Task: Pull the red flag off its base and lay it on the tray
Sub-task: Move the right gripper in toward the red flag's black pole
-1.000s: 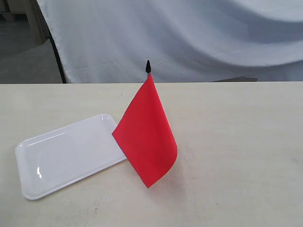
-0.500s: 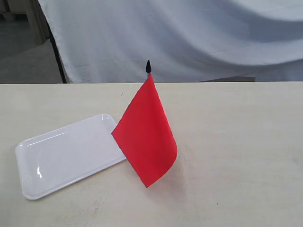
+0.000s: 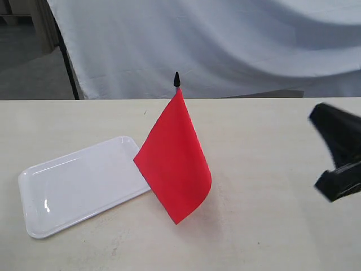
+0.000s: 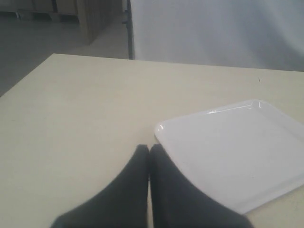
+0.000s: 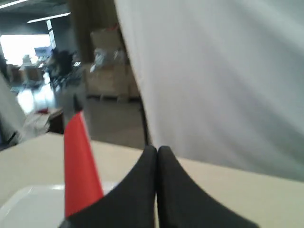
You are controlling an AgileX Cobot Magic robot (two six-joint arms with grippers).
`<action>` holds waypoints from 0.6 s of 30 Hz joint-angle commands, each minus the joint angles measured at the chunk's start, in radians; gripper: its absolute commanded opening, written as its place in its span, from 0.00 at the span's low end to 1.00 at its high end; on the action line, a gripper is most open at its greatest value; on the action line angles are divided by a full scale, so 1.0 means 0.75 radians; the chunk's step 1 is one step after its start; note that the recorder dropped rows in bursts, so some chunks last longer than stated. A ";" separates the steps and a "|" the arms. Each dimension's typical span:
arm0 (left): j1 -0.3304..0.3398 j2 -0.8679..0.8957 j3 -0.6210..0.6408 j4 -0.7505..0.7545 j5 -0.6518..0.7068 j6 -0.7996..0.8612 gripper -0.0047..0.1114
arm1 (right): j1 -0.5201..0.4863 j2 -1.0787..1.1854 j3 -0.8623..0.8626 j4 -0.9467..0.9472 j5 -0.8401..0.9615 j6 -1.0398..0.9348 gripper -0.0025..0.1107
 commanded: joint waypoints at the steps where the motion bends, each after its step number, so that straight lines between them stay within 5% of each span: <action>1: 0.003 -0.001 0.002 0.002 -0.006 0.002 0.04 | 0.003 0.396 0.007 -0.196 -0.194 -0.180 0.02; 9: 0.003 -0.001 0.002 0.002 -0.006 0.002 0.04 | 0.018 1.109 -0.044 -0.241 -0.450 -0.425 0.02; 18: 0.003 -0.001 0.002 0.002 -0.006 0.002 0.04 | 0.146 1.180 -0.152 -0.361 -0.450 -0.455 0.02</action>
